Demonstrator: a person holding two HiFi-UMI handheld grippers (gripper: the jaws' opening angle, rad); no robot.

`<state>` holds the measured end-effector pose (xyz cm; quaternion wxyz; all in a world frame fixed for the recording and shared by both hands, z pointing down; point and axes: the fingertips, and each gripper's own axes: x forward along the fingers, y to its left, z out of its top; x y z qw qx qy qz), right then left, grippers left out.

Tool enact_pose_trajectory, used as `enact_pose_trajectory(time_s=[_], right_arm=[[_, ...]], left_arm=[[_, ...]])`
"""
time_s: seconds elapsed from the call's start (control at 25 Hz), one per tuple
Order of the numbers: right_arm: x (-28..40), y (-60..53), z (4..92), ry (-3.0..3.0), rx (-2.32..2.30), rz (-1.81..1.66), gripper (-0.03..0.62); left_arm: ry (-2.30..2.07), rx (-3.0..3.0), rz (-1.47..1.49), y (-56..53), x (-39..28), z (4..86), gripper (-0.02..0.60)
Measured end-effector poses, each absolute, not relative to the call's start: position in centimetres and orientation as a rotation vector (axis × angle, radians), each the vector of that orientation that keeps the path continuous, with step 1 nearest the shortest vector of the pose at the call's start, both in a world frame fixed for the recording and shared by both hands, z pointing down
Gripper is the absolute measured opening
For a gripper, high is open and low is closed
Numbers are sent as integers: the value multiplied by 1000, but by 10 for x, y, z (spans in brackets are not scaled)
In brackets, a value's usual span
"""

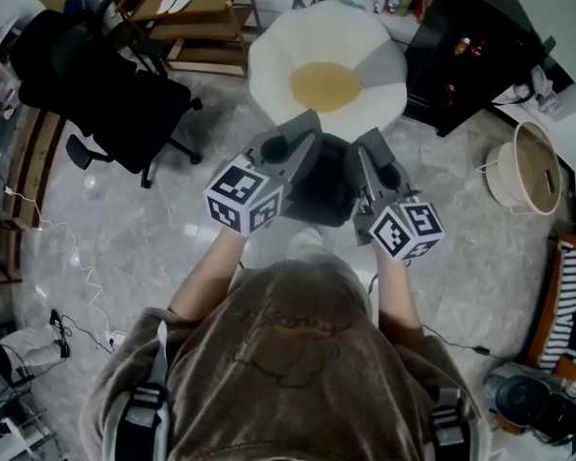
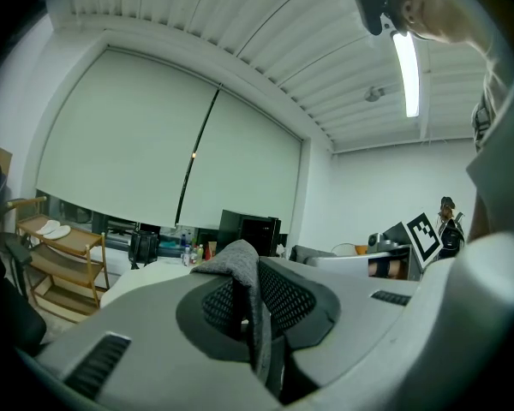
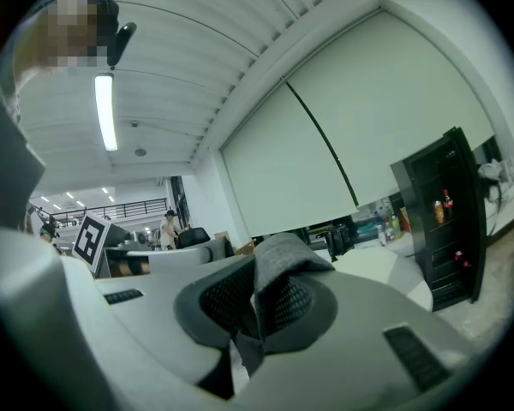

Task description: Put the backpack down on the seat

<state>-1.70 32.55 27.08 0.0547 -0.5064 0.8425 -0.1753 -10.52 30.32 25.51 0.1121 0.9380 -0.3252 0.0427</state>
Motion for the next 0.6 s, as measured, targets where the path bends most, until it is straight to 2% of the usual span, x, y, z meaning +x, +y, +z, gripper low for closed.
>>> enact_pose_trajectory(time_s=[0.6], right_arm=[[28, 214, 266, 2609, -1426, -610, 28]], left_arm=[[-1034, 2688, 85, 185, -58, 252, 34]])
